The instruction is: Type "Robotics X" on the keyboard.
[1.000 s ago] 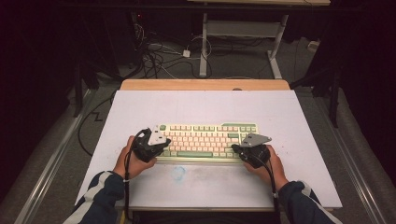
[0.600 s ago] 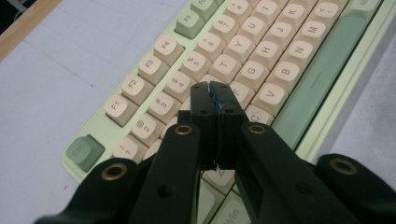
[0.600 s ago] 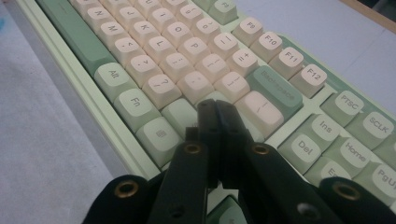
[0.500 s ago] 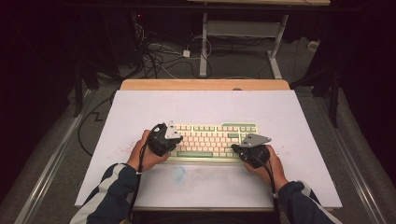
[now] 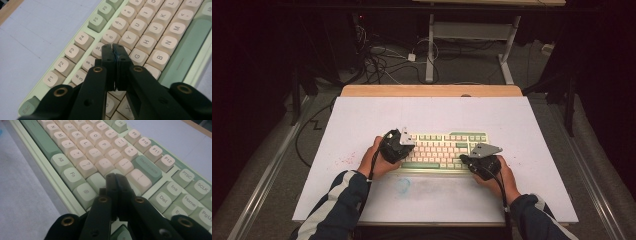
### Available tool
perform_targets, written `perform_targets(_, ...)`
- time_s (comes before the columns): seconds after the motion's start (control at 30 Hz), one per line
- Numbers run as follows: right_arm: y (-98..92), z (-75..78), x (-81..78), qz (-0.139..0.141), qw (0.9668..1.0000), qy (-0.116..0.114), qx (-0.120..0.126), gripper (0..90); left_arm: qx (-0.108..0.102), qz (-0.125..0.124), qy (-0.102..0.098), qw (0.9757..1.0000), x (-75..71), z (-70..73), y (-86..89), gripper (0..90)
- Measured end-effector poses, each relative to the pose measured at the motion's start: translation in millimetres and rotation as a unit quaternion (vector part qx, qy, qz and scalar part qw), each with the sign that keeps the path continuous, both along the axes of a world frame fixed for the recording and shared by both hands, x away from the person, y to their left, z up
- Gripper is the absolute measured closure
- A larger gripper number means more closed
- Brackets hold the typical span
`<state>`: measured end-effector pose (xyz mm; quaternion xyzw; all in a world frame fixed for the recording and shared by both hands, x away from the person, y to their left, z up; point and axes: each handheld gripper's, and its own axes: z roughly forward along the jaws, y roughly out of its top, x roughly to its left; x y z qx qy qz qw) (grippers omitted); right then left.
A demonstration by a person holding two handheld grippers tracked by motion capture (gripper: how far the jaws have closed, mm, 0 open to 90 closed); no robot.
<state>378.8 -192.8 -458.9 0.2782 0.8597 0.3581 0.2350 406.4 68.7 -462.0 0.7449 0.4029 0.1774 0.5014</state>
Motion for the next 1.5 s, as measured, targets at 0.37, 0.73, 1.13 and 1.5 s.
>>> perform_targets(0.37, 0.1, 0.0, 0.0, 0.0, 1.0, 0.0, 0.0, 90.0, 0.01, 0.003, 0.003, 0.9999, 5.2, -6.7, -4.6, 86.7)
perform_targets(0.73, -3.5, 6.4, -1.3, 0.007, 1.0, -0.004, -0.004, 90.0, -0.009, 0.007, -0.032, 0.9994, -1.2, 9.7, 1.7, 81.4)
perform_targets(1.13, -10.1, 17.0, -7.8, 0.012, 0.9998, -0.014, 0.01, 90.0, -0.041, 0.023, -0.091, 0.9947, -22.3, 25.5, 29.9, 35.7)
perform_targets(1.5, -12.3, 26.6, -2.5, 0.007, 0.9996, -0.02, 0.02, 90.0, -0.046, 0.045, -0.101, 0.9928, -47.8, 8.7, 64.5, 21.3)
